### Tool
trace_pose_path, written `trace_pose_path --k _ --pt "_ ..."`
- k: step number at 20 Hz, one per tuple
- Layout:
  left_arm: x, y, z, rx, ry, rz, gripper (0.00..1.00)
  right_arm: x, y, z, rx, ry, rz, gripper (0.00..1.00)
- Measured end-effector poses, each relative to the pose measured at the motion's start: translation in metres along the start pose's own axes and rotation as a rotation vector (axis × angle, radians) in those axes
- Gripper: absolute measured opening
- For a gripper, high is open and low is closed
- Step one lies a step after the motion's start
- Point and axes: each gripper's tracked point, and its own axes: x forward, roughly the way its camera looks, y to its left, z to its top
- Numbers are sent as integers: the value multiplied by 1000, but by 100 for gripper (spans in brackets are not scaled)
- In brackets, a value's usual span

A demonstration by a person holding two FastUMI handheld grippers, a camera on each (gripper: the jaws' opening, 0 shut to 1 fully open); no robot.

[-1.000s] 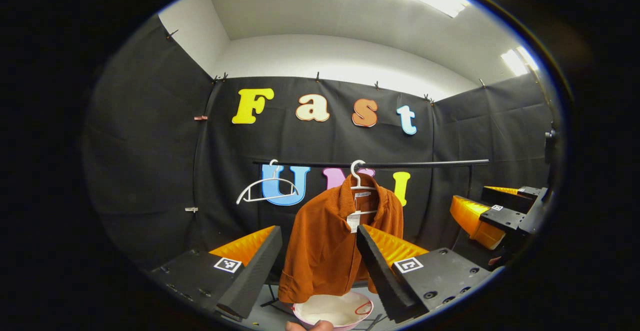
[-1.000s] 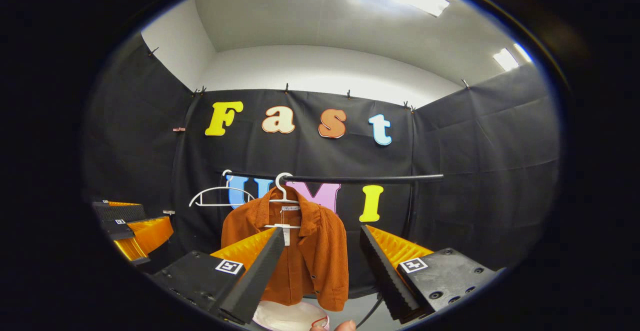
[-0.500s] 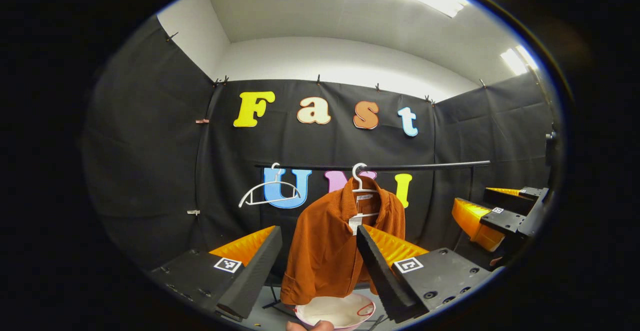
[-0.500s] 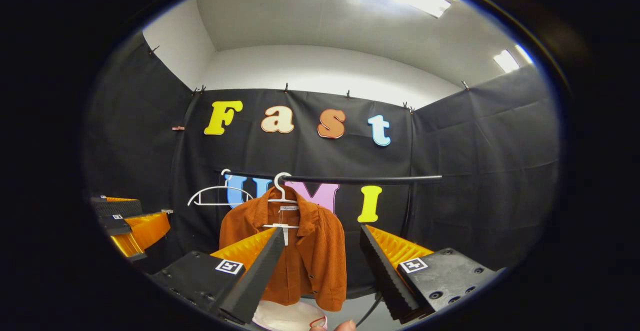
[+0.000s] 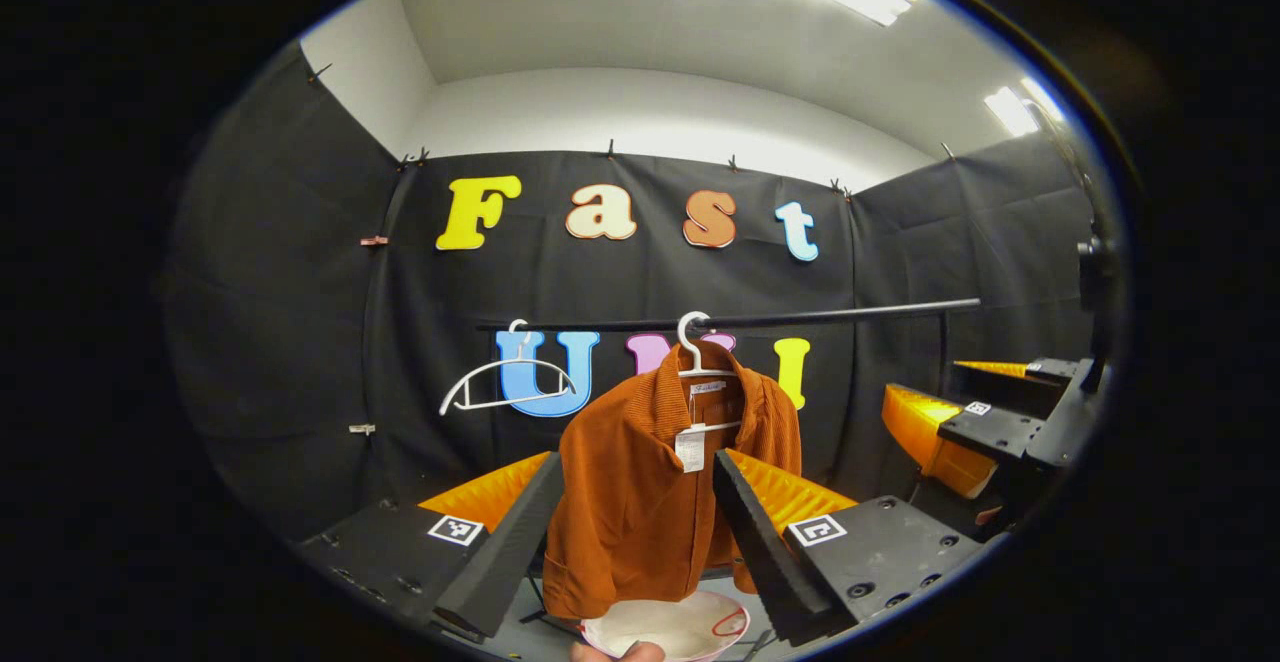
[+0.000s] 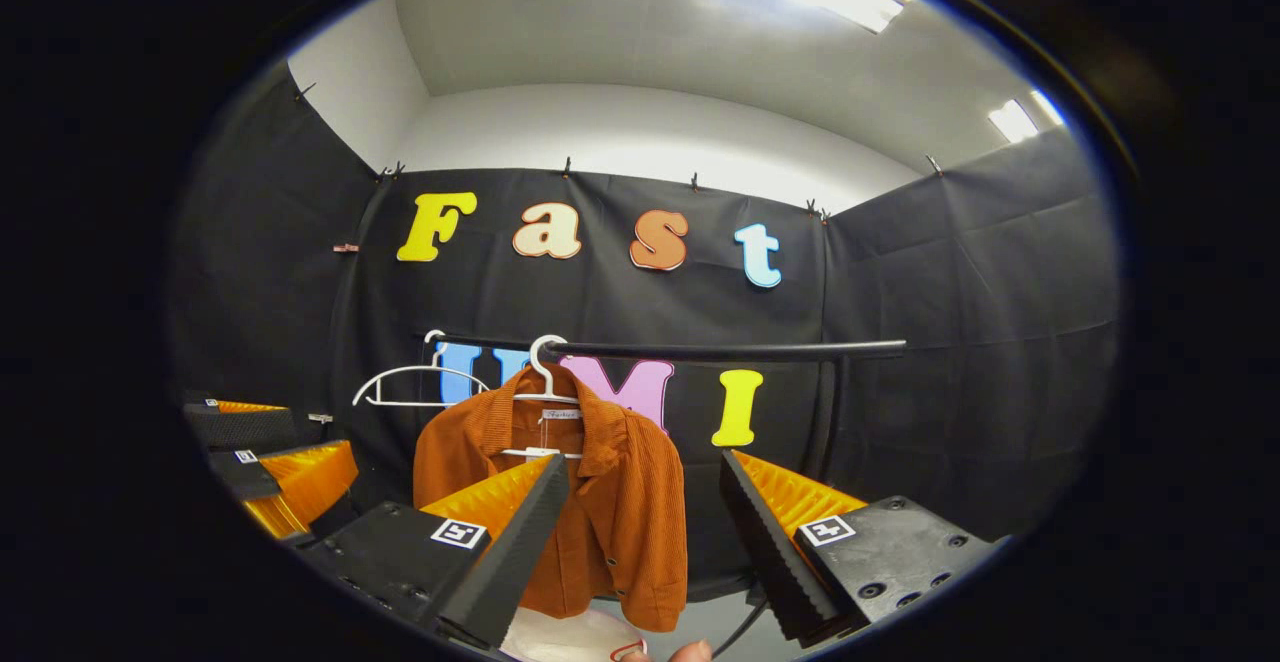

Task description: Grasp the clothes on the hanger with both hands and then place them into the laundry hamper below.

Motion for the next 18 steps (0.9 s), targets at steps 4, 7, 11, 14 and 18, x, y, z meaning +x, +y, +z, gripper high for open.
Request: trace_pose_path --k 4,7,11,14,18 --pt "64 -14 -26 14 3 22 95 44 -8 -33 17 25 29 97" --pt "114 -25 -48 10 8 53 95 76 -21 -64 28 64 48 98" --pt "176 -26 -92 62 38 121 95 118 -26 -97 39 81 98 96" --pt "212 -26 -112 68 52 153 95 145 -21 -123 57 101 126 98" --pt "241 -16 -123 92 41 171 96 171 -2 -135 54 66 158 97"
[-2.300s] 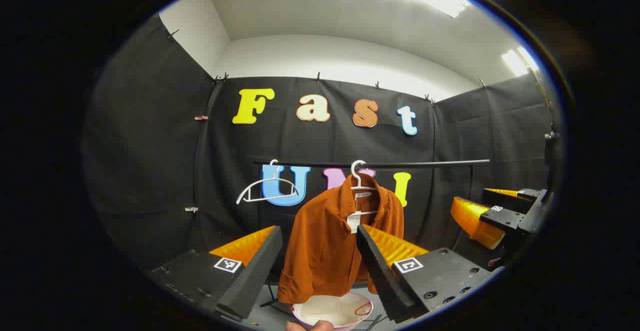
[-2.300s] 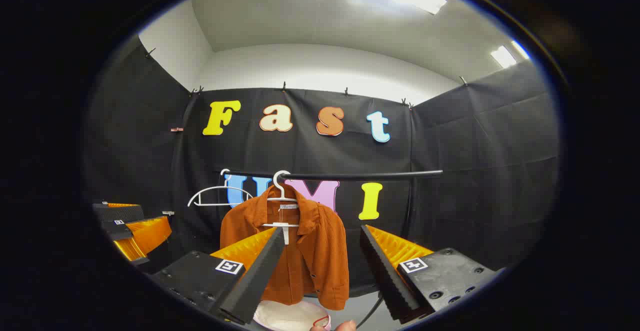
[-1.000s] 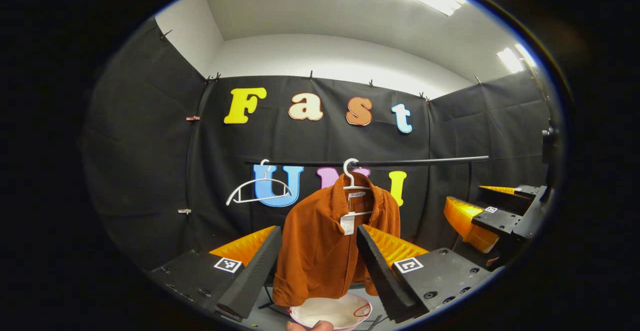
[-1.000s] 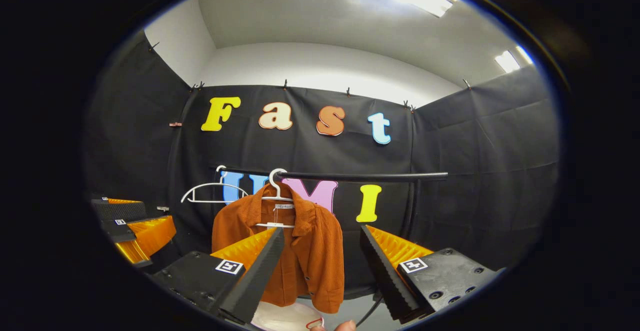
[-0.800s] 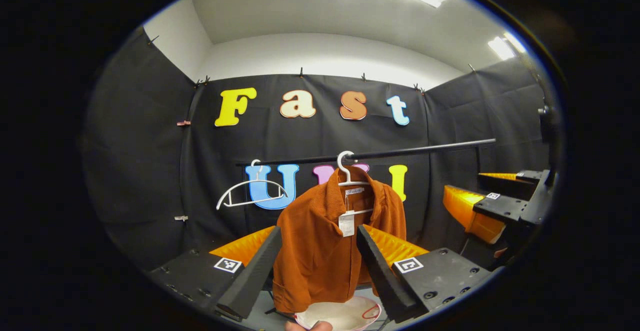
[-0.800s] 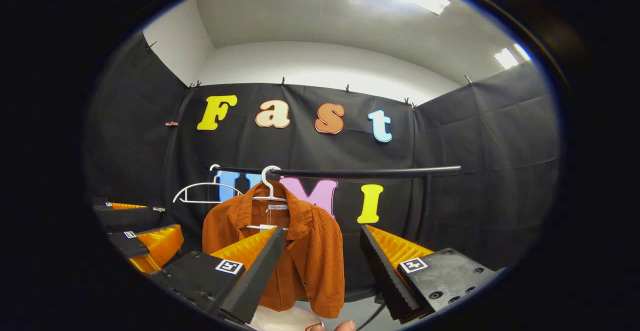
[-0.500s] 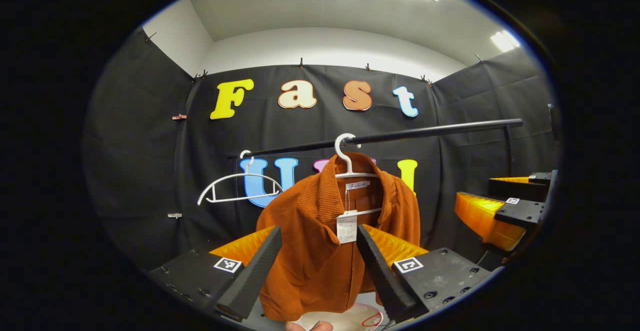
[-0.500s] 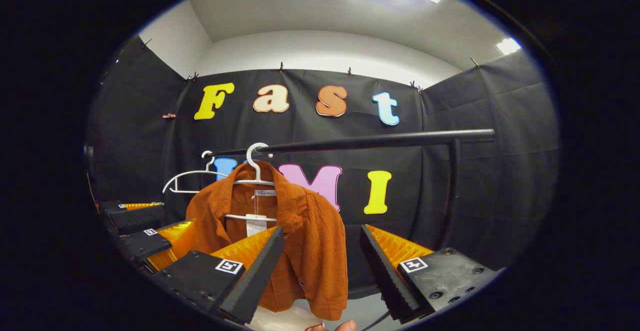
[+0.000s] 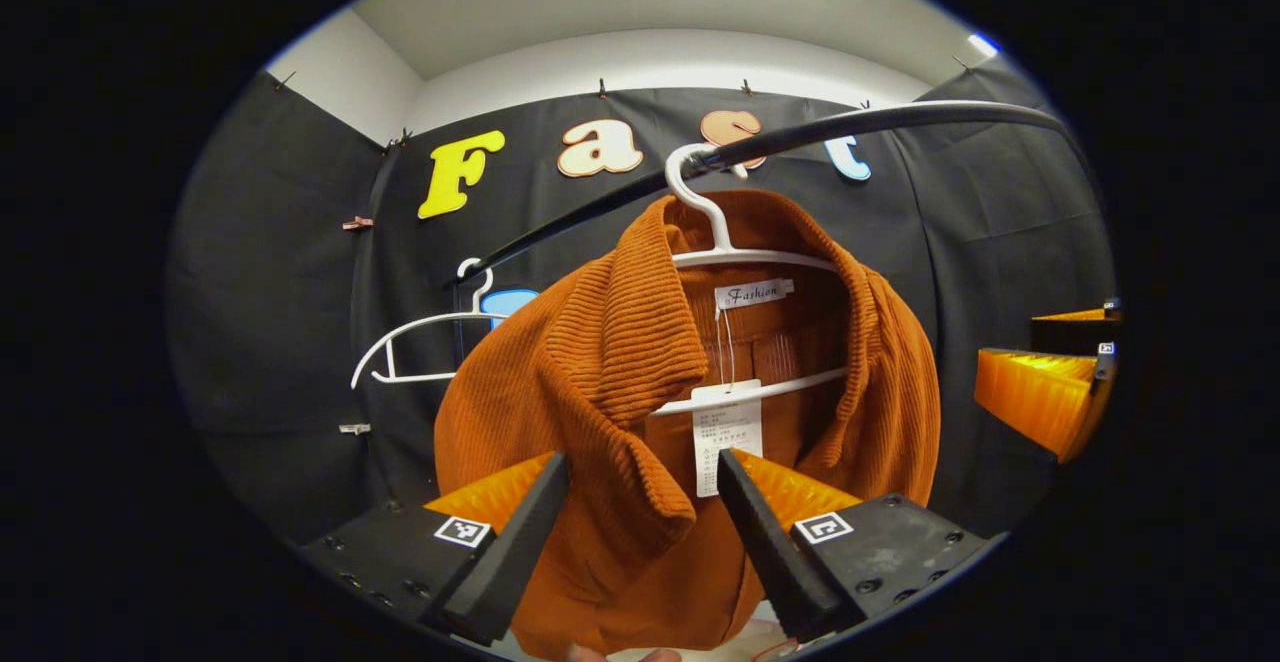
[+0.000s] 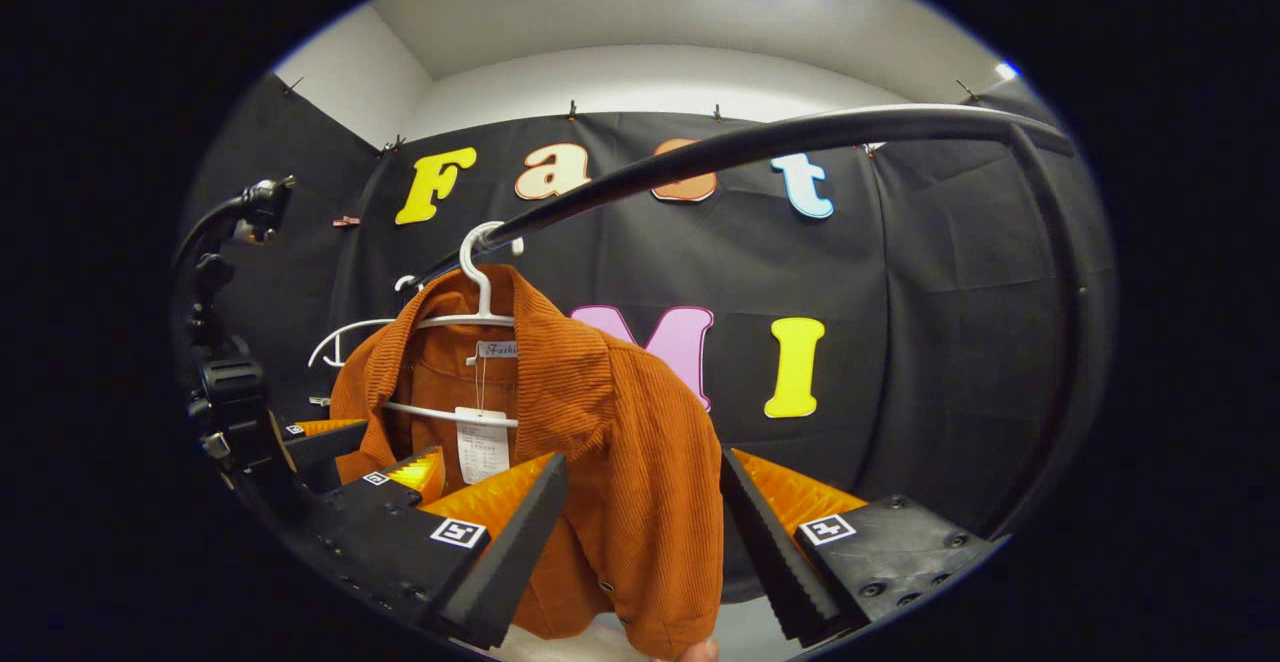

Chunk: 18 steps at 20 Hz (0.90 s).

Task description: Grasp the clothes on the hanger with both hands and then place them into the laundry hamper below.

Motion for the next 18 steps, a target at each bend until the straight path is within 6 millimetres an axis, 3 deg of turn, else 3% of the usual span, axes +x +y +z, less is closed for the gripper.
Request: trace_pose_path --k 2,3,4,8,13,15,18 --pt "7 9 -2 -11 -3 11 85 12 16 -9 1 5 28 98" --pt "12 12 -4 -21 3 6 68 20 24 -13 11 8 39 98" --pt "13 13 -8 -29 20 -5 60 26 32 -19 24 14 44 97" --pt "16 28 -12 -53 44 -7 7 47 62 -37 57 35 52 99" --pt "14 37 -12 -60 46 -7 5 78 53 -52 36 20 -64 97" --pt "15 36 -12 -51 46 -19 7 84 53 -58 45 17 -78 82" --pt "18 30 -14 -36 50 -54 7 94 49 -76 61 63 -64 42"
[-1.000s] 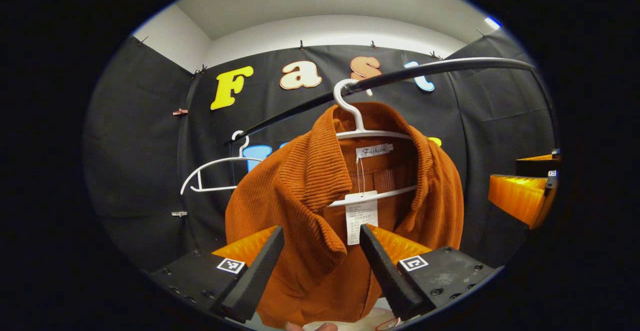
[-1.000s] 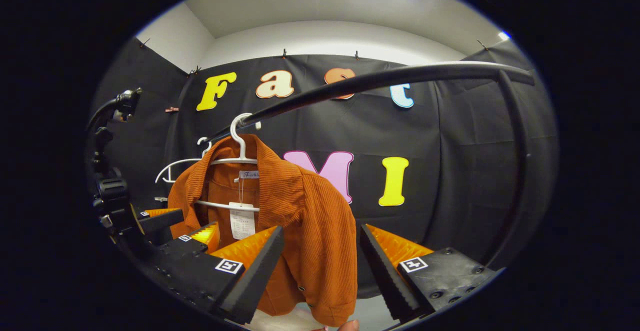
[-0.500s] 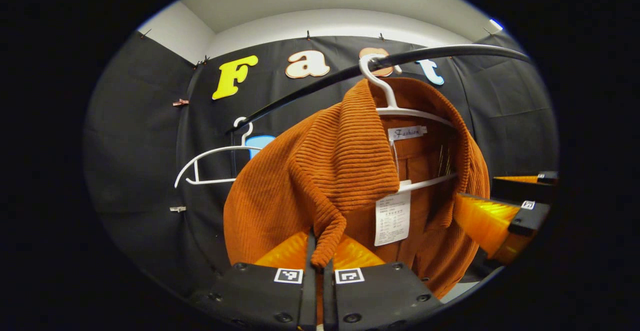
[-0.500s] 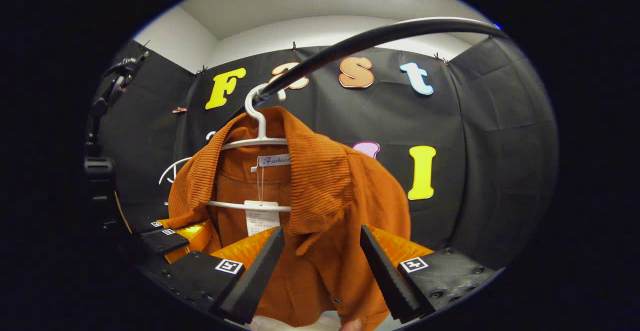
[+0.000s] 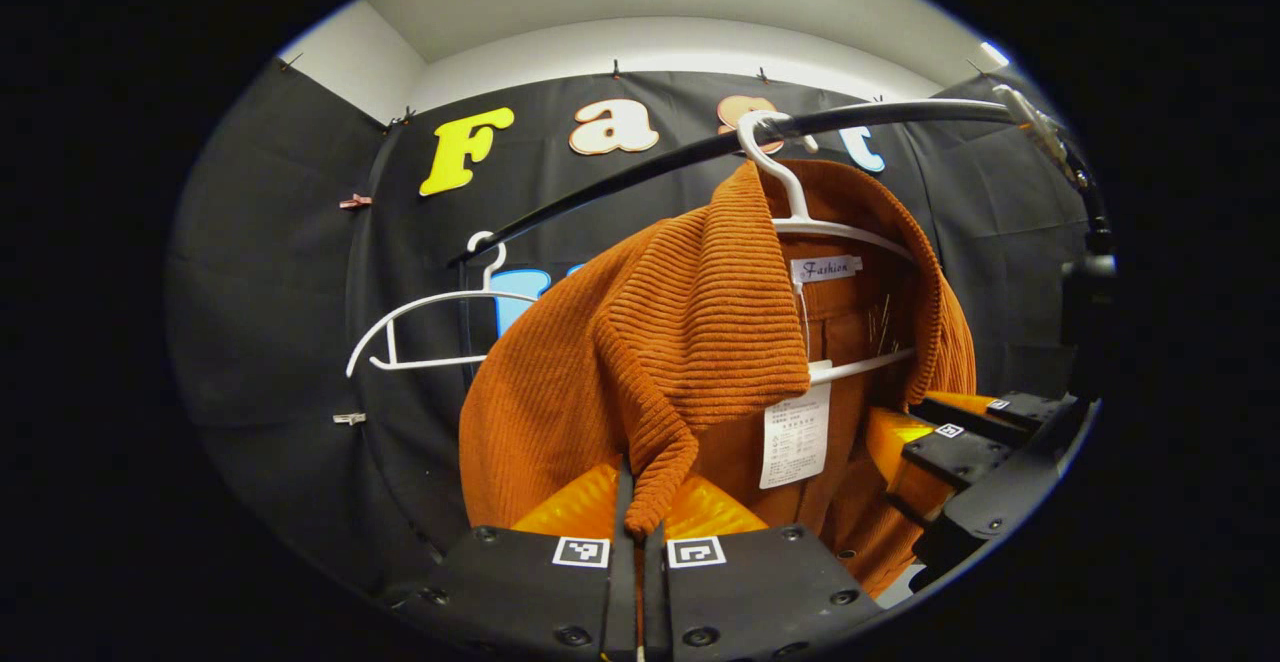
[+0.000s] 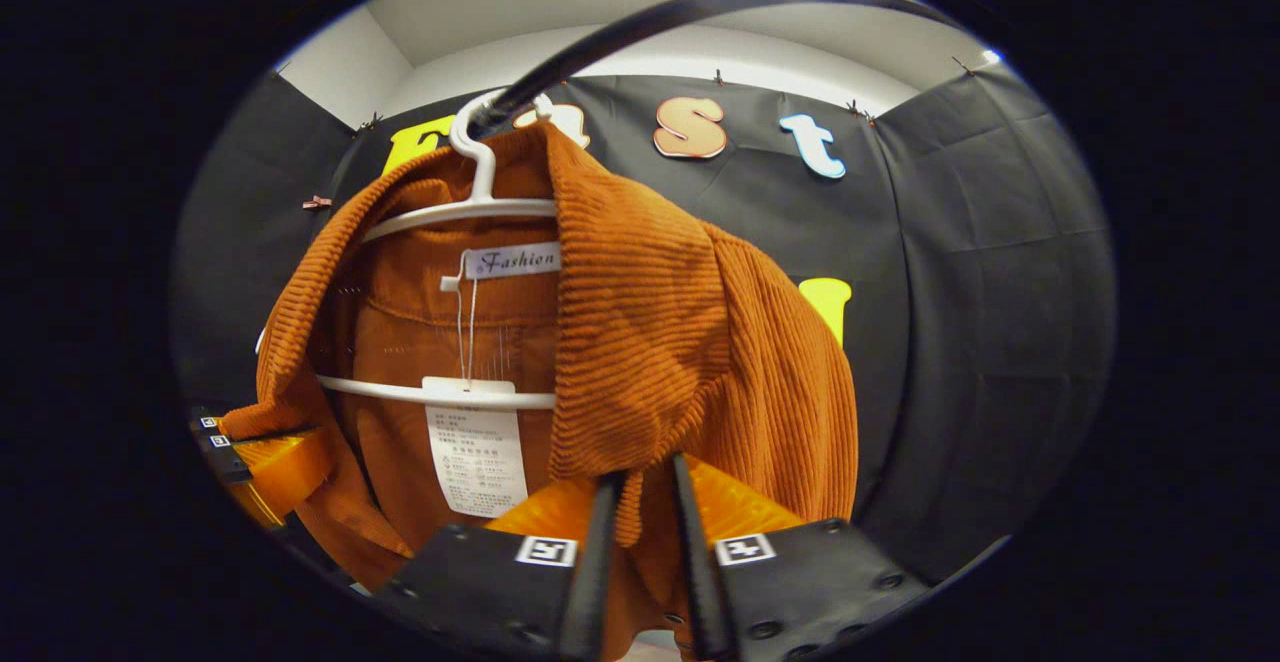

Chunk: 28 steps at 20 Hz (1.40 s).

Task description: Grasp the clothes on the hanger with both hands and then place them into the laundry hamper below.

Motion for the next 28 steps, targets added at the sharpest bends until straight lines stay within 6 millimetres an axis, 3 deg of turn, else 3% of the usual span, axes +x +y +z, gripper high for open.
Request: trace_pose_path --k 2,5,11,16,19,22,28 --pt "0 1 0 -15 1 -12 6 -1 -6 3 19 -8 23 10" --pt "0 4 1 -35 5 -18 4 -7 -4 -6 81 48 66 7" --pt "1 4 -2 -48 49 -35 5 -16 18 -2 452 195 228 4" --pt "4 3 -4 -69 124 -54 5 -16 9 -5 622 298 289 4" --pt "4 7 4 -67 131 -68 5 -17 -20 6 626 310 257 4" --pt "4 15 12 -82 141 -66 5 -10 -52 37 635 238 200 4" --pt "13 38 40 -73 107 -41 5 16 -95 88 638 131 158 4"
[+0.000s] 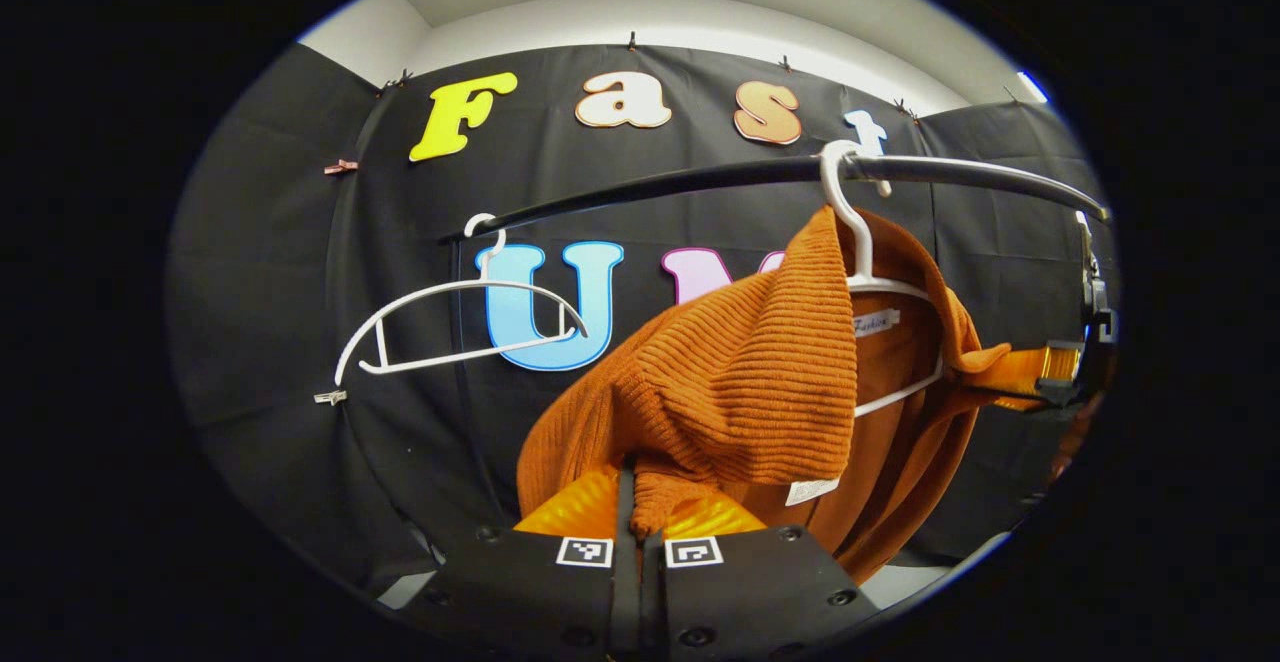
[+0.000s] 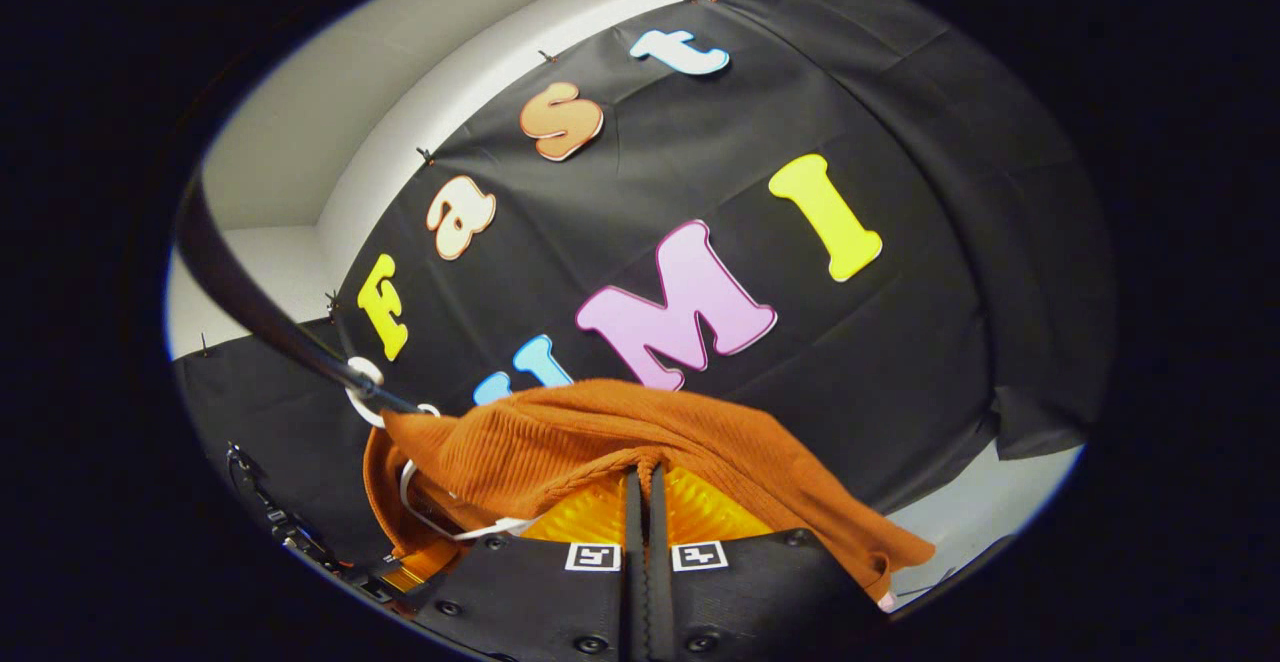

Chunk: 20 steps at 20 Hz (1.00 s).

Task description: Grasp the clothes on the hanger with both hands and then place them into the laundry hamper below.

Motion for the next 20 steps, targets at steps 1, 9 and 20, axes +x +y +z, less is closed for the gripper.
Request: trace_pose_path --k 1,9,20 --pt "1 4 7 6 -13 8 5 3 2 14 -10 -31 3 4" --pt "20 40 41 27 -63 57 4 24 -8 87 -93 -261 -65 4" --pt "32 66 -23 -15 78 72 5 43 -83 -23 -38 -17 -183 4"
